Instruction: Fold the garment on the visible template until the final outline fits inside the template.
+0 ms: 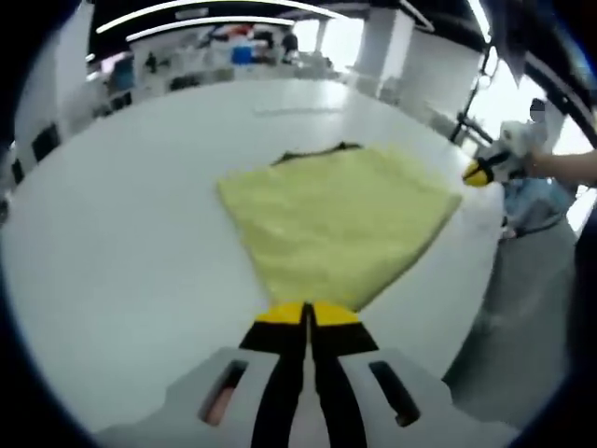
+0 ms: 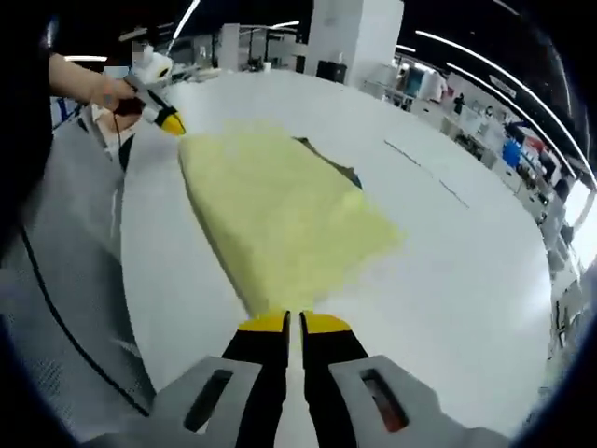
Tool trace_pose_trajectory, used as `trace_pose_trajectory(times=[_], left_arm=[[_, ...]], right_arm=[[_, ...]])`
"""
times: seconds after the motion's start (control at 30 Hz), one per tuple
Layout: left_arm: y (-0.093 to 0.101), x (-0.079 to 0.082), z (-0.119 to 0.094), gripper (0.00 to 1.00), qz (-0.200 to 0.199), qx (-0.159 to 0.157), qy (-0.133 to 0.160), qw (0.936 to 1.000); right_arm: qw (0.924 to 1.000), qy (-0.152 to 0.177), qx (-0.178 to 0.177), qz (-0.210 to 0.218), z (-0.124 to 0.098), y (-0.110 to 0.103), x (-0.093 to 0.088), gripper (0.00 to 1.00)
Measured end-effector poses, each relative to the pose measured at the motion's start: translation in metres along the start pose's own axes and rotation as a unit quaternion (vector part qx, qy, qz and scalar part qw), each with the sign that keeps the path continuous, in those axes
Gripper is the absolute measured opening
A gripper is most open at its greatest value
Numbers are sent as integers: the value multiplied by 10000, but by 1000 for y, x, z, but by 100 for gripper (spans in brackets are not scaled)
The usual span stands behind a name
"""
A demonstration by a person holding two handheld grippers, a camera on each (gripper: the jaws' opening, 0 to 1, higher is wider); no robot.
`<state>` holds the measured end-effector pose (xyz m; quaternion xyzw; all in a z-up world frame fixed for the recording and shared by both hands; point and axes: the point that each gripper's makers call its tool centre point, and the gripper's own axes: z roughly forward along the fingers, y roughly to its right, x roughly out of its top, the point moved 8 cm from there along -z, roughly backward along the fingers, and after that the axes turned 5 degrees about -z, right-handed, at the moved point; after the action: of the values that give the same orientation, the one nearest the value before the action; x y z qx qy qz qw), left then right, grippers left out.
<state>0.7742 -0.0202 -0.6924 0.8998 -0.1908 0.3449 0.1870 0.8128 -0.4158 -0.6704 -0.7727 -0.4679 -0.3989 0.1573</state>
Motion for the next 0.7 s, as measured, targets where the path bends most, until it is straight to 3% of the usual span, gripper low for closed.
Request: trace_pose_trajectory(times=[0.07,0.13,0.2,0.4,0.57,0.7], left_arm=[[2,-6,11,0,163,64,-276,9995],[0,-12,17,0,151,191,-500,9985],[0,-17,18,0,153,229,-606,9978],[-6,-23,6,0,-87,365,-660,9971],[-13,-21,-9,4,-536,573,-464,9958],[-19,-17,-24,27,-900,726,-221,9930]], right_arm=[[9996,135,-21,235,13,-10,4,1],[9998,-176,-29,-8,27,-18,-3,2],[9990,-435,-71,47,34,-22,-15,2],[9956,-676,-390,515,22,-16,-40,3],[9923,-415,-778,866,3,-9,-40,8],[9881,-257,-990,1146,-14,-9,-38,33]])
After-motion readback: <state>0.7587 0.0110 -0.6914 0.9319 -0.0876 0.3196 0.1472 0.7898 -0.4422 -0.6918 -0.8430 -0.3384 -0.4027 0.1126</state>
